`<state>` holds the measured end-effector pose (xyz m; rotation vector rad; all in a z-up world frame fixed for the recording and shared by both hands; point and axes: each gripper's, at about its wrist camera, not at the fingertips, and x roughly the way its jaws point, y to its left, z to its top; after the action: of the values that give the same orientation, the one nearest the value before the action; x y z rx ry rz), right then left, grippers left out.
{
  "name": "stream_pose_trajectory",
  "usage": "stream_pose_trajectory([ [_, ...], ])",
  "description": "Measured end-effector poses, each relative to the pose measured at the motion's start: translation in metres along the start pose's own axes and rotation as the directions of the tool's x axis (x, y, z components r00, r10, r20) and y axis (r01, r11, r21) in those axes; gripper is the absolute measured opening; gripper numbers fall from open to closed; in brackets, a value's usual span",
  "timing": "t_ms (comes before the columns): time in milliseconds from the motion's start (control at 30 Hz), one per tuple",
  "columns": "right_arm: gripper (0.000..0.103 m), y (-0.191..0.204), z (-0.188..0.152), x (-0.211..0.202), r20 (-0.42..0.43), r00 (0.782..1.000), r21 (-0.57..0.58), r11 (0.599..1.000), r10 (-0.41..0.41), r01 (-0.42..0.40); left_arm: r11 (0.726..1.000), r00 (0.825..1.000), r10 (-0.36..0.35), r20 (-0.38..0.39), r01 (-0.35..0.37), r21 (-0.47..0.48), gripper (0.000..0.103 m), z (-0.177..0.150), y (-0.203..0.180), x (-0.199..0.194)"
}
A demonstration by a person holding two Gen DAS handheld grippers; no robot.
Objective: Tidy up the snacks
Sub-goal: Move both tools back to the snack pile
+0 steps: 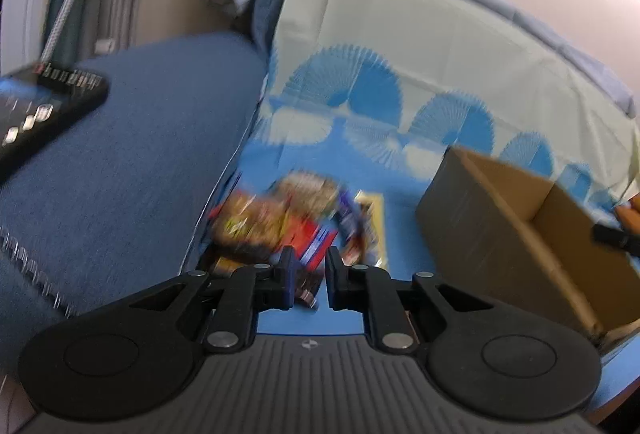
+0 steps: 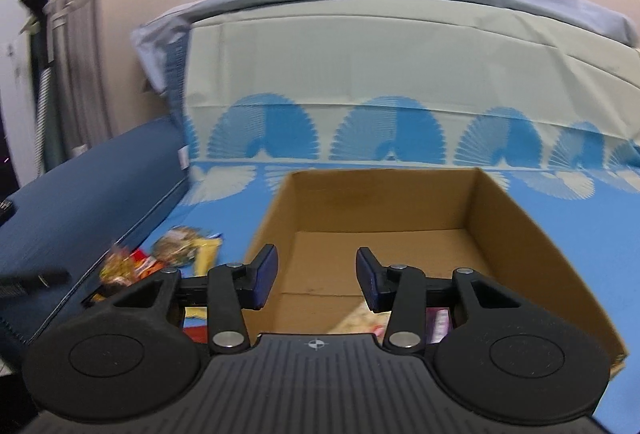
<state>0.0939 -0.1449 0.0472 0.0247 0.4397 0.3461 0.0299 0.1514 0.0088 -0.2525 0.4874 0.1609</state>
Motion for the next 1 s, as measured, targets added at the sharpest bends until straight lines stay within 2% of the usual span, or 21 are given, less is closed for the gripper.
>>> stream_pose_trajectory([
  [167, 0.045, 0.029, -0.003, -0.005, 0.007, 0.997, -0.078, 0.994, 0.081, -0.08, 0.999, 0.999, -0.027, -0.022, 0.027, 0.024, 0.016, -0.006, -0.005, 0.002],
  [400, 0.045, 0.074, -0.013, -0.004, -0.017, 0.981, -0.182, 0.964, 0.195, -0.195, 0.994, 0.999, -0.045, -0.026, 0.043, -0.102, 0.016, -0.001, 0.013, 0.011],
  [633, 0.045, 0.117, -0.031, 0.011, -0.076, 0.963, -0.247, 0.931, 0.257, -0.268, 0.983, 0.998, -0.055, -0.042, 0.046, -0.177, 0.016, 0.001, 0.027, 0.016],
  [800, 0.047, 0.14, -0.048, 0.037, -0.127, 0.97, -0.289, 0.928, 0.207, -0.236, 0.977, 0.998, -0.049, -0.051, 0.037, -0.208, 0.016, 0.001, 0.031, 0.021],
  [1000, 0.059, 0.141, -0.057, 0.082, -0.228, 0.97, -0.261, 0.954, 0.087, -0.147, 0.957, 0.994, -0.004, -0.106, -0.027, -0.288, 0.02, 0.003, 0.04, 0.035],
])
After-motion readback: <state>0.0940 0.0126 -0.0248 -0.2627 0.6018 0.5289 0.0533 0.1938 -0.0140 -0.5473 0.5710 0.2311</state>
